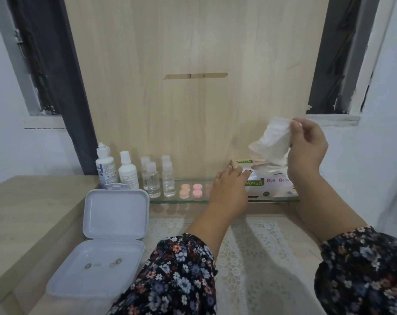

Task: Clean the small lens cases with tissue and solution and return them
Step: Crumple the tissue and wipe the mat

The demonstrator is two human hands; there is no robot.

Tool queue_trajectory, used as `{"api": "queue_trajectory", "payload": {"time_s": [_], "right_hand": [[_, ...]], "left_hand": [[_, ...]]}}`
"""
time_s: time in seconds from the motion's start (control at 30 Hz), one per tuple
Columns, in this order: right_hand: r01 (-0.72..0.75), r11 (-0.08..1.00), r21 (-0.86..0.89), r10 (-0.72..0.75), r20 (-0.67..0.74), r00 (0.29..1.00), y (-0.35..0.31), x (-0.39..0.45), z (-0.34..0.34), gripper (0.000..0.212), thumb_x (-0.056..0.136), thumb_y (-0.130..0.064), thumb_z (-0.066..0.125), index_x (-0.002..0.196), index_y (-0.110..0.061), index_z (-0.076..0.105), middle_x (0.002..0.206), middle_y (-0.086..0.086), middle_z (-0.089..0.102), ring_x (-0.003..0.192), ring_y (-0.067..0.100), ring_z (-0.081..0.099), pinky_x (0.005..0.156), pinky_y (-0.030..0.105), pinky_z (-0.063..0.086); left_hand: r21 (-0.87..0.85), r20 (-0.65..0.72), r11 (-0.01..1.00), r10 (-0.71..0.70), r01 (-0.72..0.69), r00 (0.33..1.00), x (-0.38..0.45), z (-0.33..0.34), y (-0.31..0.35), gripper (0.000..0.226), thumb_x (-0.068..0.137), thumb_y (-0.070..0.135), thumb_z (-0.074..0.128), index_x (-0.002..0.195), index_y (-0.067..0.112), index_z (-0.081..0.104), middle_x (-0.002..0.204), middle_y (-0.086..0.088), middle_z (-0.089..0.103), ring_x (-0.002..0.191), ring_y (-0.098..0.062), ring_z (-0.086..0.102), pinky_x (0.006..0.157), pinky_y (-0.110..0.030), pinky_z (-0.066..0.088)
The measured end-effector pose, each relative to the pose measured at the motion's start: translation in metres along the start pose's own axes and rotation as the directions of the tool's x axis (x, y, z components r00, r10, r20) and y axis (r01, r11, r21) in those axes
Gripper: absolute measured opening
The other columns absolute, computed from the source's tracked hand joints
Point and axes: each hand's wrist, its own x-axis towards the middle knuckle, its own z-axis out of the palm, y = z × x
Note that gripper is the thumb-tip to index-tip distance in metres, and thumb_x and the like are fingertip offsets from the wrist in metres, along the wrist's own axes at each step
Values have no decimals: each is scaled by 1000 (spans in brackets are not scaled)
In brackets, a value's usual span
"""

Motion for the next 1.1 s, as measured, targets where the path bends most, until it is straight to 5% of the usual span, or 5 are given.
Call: {"api": "queue_trajectory", "payload": {"time_s": [0.17, 0.4, 0.57, 0.83, 1.1], "right_hand": [[48, 995, 85, -57, 103, 993, -30, -28, -3, 7, 87, -9, 68, 88, -16, 71, 87, -8, 69, 80, -2, 63, 75, 14, 48], [-57, 998, 9, 52, 296, 954, -13, -107, -17, 19, 85, -4, 70, 81, -22, 72, 77, -14, 72, 79, 3, 64, 78, 20, 50], [-130, 978, -166, 190, 426, 885, 19, -167, -34, 15, 87, -10, 70, 88, -24, 75, 83, -9, 74, 79, 6, 65, 75, 22, 51], [-242, 889, -389, 386, 353, 852, 52, -210, -73, 22, 90, -19, 66, 91, -40, 69, 93, -14, 69, 92, 14, 63, 76, 25, 48], [-77, 919, -386, 326, 638, 698, 49, -218, -77, 81, 79, -16, 78, 136, -57, 39, 128, -39, 44, 117, -9, 42, 96, 22, 39]], "left_hand": [[-278, 128, 957, -53, 87, 990, -14, -14, -3, 95, 84, 53, 62, 153, 26, 2, 161, 1, -3, 147, -17, -4, 120, -43, 8], [-940, 123, 307, -91, 145, 988, -75, -47, -1, 73, 76, 26, 72, 140, 24, 36, 129, 20, 47, 111, 10, 49, 84, -5, 42], [-841, 136, 472, -288, 264, 948, -102, -47, -14, 12, 85, 10, 69, 91, 21, 70, 79, 3, 66, 75, -11, 58, 68, -25, 44], [-772, -246, 622, -484, 132, 840, -138, -66, -42, 16, 91, 5, 59, 80, 16, 56, 80, 9, 61, 72, 7, 53, 65, -9, 39], [-797, 174, 541, -218, 268, 960, -176, -43, -44, 13, 91, 15, 63, 82, 18, 53, 77, 5, 55, 69, -3, 48, 62, -12, 36]]}}
